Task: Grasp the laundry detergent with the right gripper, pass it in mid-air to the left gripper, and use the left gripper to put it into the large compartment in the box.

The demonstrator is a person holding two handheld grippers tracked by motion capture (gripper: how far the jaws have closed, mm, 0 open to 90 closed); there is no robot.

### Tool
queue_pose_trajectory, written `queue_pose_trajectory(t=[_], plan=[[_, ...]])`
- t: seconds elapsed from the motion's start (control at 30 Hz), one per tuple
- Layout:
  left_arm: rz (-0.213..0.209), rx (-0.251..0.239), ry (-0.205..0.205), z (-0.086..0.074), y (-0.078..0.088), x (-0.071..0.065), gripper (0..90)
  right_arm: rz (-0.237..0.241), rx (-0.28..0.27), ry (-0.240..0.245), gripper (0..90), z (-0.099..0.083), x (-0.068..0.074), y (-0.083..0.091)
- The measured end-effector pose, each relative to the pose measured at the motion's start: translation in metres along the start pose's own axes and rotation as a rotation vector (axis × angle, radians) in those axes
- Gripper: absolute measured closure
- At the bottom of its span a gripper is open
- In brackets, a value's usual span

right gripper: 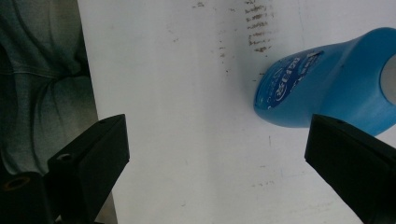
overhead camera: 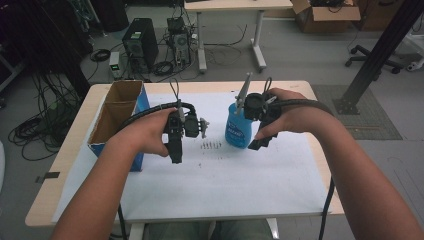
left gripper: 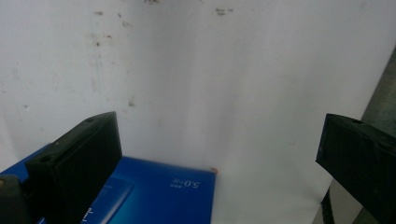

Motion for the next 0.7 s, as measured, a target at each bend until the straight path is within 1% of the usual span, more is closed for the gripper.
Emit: queue_pose_trajectory(t=[0.03, 0.1, 0.17, 0.23, 0.27, 0.3, 0.33, 0.37, 0.4, 0.43, 0.5, 0.63, 0.67, 0.7], plan=[[-0.007, -0.016, 0.002, -0.001, 0.003, -0.005, 0.4, -0.003, -0.009, -0.008, 6.5, -0.003, 0.000, 0.001], [-0.012, -0.032, -0.004, -0.003, 0.007, -0.009, 0.4, -0.005, -0.025, -0.023, 6.4, -0.007, 0.001, 0.000], [-0.009, -0.042, -0.011, -0.006, 0.010, -0.014, 0.4, -0.009, -0.038, -0.036, 6.1, -0.011, 0.002, 0.000], [-0.012, -0.040, -0.017, -0.007, 0.012, -0.016, 0.4, -0.010, -0.041, -0.039, 6.0, -0.014, 0.002, -0.001], [-0.012, -0.053, -0.025, -0.009, 0.015, -0.023, 0.4, -0.015, -0.052, -0.053, 5.7, -0.019, 0.002, -0.003], [-0.014, -0.059, -0.028, -0.010, 0.015, -0.026, 0.4, -0.018, -0.058, -0.059, 5.5, -0.021, 0.002, -0.004], [-0.014, -0.059, -0.028, -0.010, 0.015, -0.026, 0.4, -0.018, -0.060, -0.068, 5.2, -0.023, 0.002, -0.005], [-0.017, -0.058, -0.036, -0.010, 0.016, -0.028, 0.4, -0.018, -0.060, -0.068, 5.2, -0.023, 0.002, -0.005], [-0.020, -0.066, -0.039, -0.011, 0.015, -0.034, 0.4, -0.023, -0.063, -0.075, 5.1, -0.027, 0.003, -0.008], [-0.021, -0.059, -0.048, -0.011, 0.015, -0.036, 0.4, -0.023, -0.070, -0.082, 5.1, -0.029, 0.003, -0.010], [-0.022, -0.052, -0.055, -0.011, 0.013, -0.039, 0.4, -0.021, -0.076, -0.088, 5.0, -0.032, 0.003, -0.013], [-0.023, -0.042, -0.058, -0.014, 0.010, -0.045, 0.4, -0.024, -0.097, -0.115, 5.0, -0.039, 0.003, -0.020], [-0.023, -0.042, -0.058, -0.014, 0.010, -0.045, 0.4, -0.025, -0.103, -0.122, 4.9, -0.041, 0.002, -0.021], [-0.025, -0.045, -0.058, -0.015, 0.010, -0.048, 0.4, -0.021, -0.105, -0.131, 4.9, -0.043, 0.001, -0.023]])
Point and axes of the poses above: each handheld gripper's, and its own axes: y roughly backward along the jaws, z roughly out of its top, x roughly to its left, the point moved 1 cm from there along -y, roughly forward along the jaws, and after that the axes turned 1 degree about z, right-handed, at the moved point
